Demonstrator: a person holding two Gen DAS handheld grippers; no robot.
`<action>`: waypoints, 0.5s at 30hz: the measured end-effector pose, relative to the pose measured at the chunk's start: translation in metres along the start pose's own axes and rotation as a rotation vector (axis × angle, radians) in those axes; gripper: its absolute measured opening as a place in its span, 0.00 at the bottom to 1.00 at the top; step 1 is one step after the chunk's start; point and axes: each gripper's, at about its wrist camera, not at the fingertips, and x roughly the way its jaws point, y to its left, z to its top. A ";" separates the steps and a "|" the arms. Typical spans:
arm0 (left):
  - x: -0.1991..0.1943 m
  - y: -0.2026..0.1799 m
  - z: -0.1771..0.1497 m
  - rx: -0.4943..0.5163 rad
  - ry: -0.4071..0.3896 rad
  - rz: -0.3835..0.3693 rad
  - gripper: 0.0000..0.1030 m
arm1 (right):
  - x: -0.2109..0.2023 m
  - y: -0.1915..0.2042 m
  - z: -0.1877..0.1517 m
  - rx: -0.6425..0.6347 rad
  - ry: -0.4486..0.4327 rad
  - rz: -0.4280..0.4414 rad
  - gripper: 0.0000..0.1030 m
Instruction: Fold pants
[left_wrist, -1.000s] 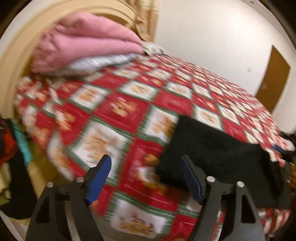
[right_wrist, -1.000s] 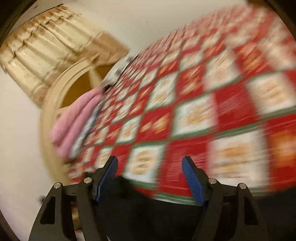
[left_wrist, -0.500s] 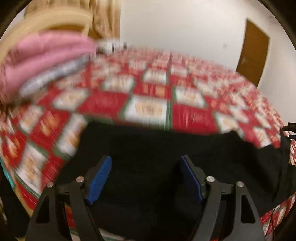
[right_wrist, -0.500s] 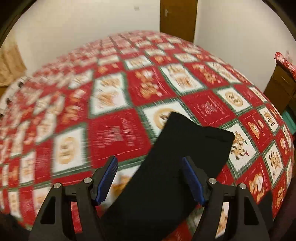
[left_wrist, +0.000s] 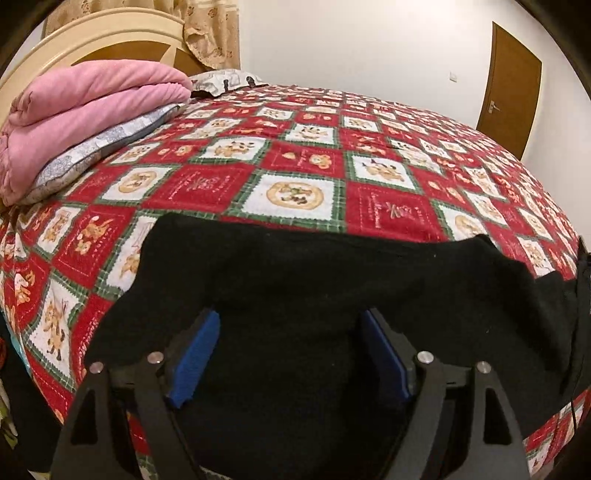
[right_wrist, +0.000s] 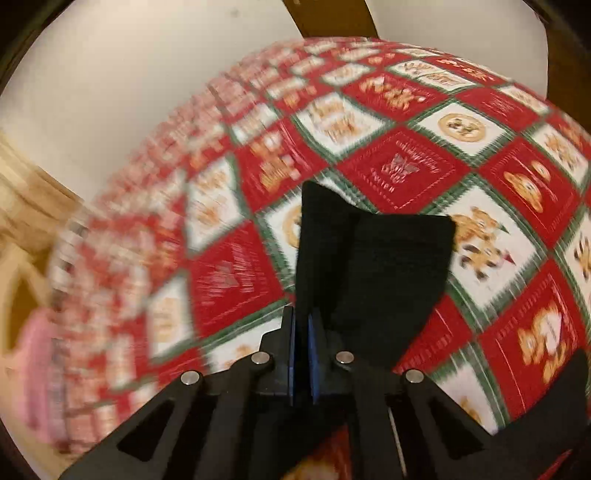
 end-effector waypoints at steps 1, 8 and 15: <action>0.000 0.000 0.000 -0.001 0.002 -0.001 0.80 | -0.024 -0.008 -0.007 0.006 -0.037 0.066 0.06; 0.000 0.000 0.000 -0.003 0.002 -0.003 0.81 | -0.137 -0.088 -0.075 0.098 -0.256 0.236 0.06; 0.003 -0.004 0.002 0.004 0.008 -0.003 0.88 | -0.150 -0.187 -0.143 0.276 -0.239 0.091 0.06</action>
